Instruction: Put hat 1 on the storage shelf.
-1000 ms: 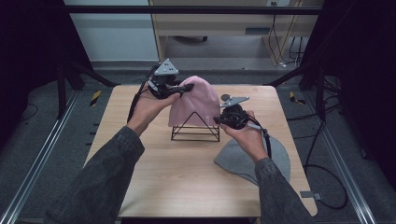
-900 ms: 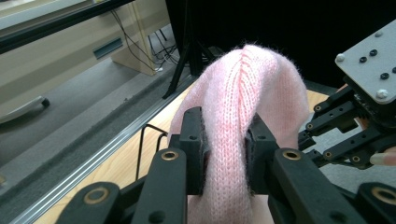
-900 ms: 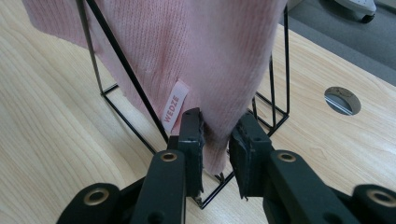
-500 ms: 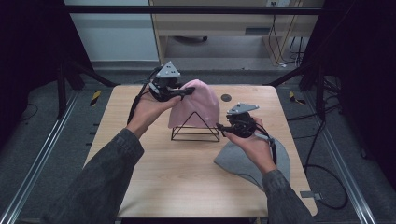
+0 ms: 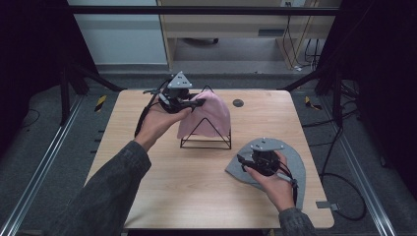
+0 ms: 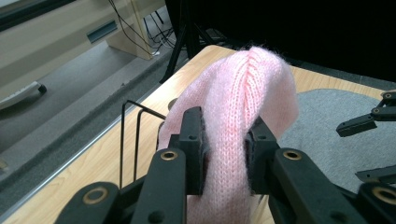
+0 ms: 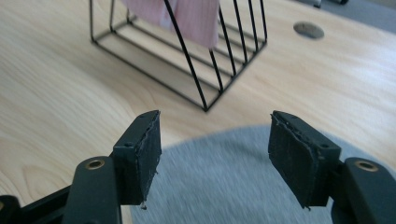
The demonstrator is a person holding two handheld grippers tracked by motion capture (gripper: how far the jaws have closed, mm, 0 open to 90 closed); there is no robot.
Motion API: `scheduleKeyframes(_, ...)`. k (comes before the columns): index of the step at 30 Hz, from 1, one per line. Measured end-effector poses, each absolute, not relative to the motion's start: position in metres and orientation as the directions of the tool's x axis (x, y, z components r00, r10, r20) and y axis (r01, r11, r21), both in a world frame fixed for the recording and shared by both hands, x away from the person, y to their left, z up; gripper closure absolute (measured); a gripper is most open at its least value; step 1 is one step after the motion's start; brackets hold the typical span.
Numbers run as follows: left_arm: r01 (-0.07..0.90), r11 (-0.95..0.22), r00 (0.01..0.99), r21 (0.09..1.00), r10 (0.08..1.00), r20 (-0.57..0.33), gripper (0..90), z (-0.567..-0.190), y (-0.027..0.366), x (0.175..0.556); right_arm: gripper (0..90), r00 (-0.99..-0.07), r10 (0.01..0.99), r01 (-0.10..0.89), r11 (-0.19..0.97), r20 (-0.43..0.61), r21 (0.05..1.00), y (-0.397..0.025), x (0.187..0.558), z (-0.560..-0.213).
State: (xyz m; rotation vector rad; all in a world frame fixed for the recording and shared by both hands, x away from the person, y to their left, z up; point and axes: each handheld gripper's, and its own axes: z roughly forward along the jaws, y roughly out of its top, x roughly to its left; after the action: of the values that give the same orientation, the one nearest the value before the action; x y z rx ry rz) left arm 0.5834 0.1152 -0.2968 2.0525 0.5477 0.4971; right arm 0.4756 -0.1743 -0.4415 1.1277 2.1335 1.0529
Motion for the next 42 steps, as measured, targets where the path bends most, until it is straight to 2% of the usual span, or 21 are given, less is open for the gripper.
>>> scheduleKeyframes(4,0.210,-0.479,0.811,0.853,0.572,0.122,72.9,-0.305,0.118,0.585,34.3,-0.512,0.857,0.472,0.339,-0.060,0.814,-0.181,0.473,-0.445)
scheduleKeyframes(9,0.256,-0.455,0.810,0.853,0.582,0.068,72.9,-0.316,0.126,0.589,33.9,-0.498,0.866,0.494,0.337,-0.057,0.801,-0.186,0.472,-0.453)
scheduleKeyframes(15,0.277,-0.463,0.811,0.842,0.583,0.054,72.3,-0.325,0.126,0.590,30.0,-0.478,0.877,0.522,0.321,-0.041,0.790,-0.190,0.474,-0.459)
scheduleKeyframes(30,0.304,-0.496,0.819,0.813,0.572,0.043,69.4,-0.334,0.125,0.589,29.1,-0.472,0.881,0.544,0.329,-0.043,0.772,-0.190,0.475,-0.463)
scheduleKeyframes(33,0.309,-0.488,0.818,0.817,0.575,0.035,64.2,-0.336,0.126,0.588,28.8,-0.466,0.884,0.547,0.323,-0.040,0.773,-0.192,0.475,-0.463)
scheduleKeyframes(42,0.290,-0.449,0.795,0.845,0.605,0.049,41.4,-0.336,0.139,0.571,27.5,-0.431,0.902,0.563,0.302,-0.039,0.769,-0.206,0.479,-0.464)
